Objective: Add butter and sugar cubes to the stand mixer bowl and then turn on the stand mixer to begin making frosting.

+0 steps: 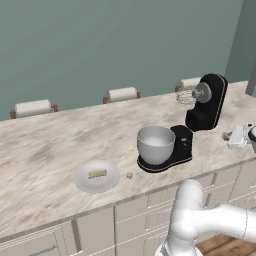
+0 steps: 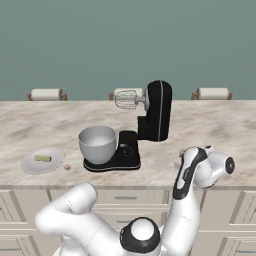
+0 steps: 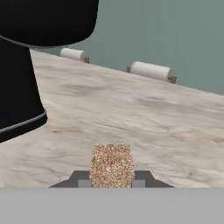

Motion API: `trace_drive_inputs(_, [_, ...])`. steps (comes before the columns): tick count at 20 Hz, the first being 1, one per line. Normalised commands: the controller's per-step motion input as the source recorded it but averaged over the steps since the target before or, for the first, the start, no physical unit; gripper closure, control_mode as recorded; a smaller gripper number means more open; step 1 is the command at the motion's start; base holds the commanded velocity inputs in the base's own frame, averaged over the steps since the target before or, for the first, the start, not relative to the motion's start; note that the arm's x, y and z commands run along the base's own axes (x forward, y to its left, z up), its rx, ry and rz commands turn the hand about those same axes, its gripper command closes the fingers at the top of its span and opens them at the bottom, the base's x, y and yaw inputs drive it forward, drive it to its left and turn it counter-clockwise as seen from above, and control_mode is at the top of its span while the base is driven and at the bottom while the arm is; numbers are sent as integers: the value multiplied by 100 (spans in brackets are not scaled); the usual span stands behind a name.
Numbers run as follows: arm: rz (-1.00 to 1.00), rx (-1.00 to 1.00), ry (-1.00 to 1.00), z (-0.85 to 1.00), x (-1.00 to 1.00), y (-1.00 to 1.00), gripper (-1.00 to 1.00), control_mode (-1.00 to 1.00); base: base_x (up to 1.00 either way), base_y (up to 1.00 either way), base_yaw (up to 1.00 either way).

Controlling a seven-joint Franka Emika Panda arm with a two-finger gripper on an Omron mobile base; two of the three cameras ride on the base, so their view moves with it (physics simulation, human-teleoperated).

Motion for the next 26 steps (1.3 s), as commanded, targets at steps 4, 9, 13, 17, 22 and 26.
trace_drive_inputs(4, [0,-24,0,13,-100,0,100,-100,0,0,0])
trace_drive_inputs(9, [0,-27,0,32,-99,0,100,-100,0,0,0])
trace_drive_inputs(13, [0,-20,-2,71,-91,13,100,-100,0,0,0])
trace_drive_inputs(17, [0,-13,-2,81,-82,52,100,-100,0,0,0])
trace_drive_inputs(22, [6,-8,0,67,-57,82,100,-100,0,0,0])
trace_drive_inputs(26, [10,-4,4,60,-48,87,100,-100,0,0,0])
